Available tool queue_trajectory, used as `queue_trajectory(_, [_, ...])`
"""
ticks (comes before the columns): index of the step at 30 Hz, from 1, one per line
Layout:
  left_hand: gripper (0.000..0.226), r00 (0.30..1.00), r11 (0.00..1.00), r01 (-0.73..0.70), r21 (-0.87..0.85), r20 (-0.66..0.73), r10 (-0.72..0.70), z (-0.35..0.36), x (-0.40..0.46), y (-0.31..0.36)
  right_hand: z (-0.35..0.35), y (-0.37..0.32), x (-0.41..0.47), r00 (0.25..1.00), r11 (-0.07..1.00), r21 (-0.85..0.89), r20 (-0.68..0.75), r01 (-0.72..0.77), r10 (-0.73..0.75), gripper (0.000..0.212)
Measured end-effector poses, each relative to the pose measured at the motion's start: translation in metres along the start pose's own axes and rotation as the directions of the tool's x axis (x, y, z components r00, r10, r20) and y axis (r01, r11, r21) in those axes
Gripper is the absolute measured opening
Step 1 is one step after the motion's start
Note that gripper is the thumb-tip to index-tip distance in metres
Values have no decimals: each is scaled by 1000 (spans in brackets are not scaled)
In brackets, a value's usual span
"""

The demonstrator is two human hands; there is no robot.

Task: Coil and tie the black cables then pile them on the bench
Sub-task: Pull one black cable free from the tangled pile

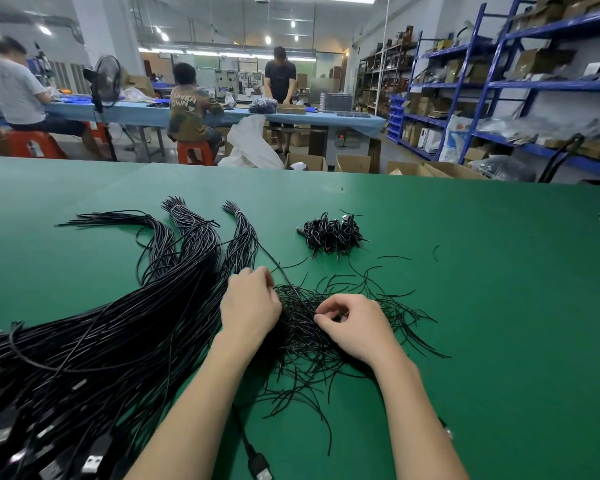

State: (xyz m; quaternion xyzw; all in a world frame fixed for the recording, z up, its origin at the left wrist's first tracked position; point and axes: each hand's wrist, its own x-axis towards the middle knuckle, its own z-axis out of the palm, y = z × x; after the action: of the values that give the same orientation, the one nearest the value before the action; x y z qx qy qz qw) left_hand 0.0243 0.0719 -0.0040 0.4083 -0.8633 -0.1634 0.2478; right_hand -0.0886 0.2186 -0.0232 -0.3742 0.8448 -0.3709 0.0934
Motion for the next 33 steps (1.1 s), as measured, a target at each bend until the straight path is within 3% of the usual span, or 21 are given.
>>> queue_trajectory(2, [26, 998, 973, 40, 227, 30, -48, 1, 1, -9, -1, 0, -1, 1000, 1000, 4, 9, -2, 2, 3])
queue_trajectory(4, [28, 989, 948, 84, 306, 93, -118, 0, 2, -13, -2, -1, -1, 1000, 1000, 1, 11, 2, -2, 2])
queue_trajectory(11, [7, 970, 949, 130, 288, 161, -182, -8, 7, -12, -2, -3, -2, 1000, 1000, -7, 11, -8, 8, 3])
queue_trajectory(20, [14, 922, 939, 124, 320, 313, -228, -20, 11, -14, -1, -3, -3, 1000, 1000, -21, 7, -7, 8, 2])
queue_trajectory(26, [21, 913, 973, 151, 174, 352, -205, -20, 13, -13, -1, -5, -3, 1000, 1000, -26, -2, -6, 6, 3])
queue_trajectory(29, [8, 940, 978, 207, 19, 275, -205, -22, 14, -12, -1, -5, -4, 1000, 1000, -24, 2, -12, 12, 3])
queue_trajectory(33, [15, 975, 954, 205, -218, 129, -180, -25, 18, -10, -2, -5, -4, 1000, 1000, -10, 2, -19, 19, 4])
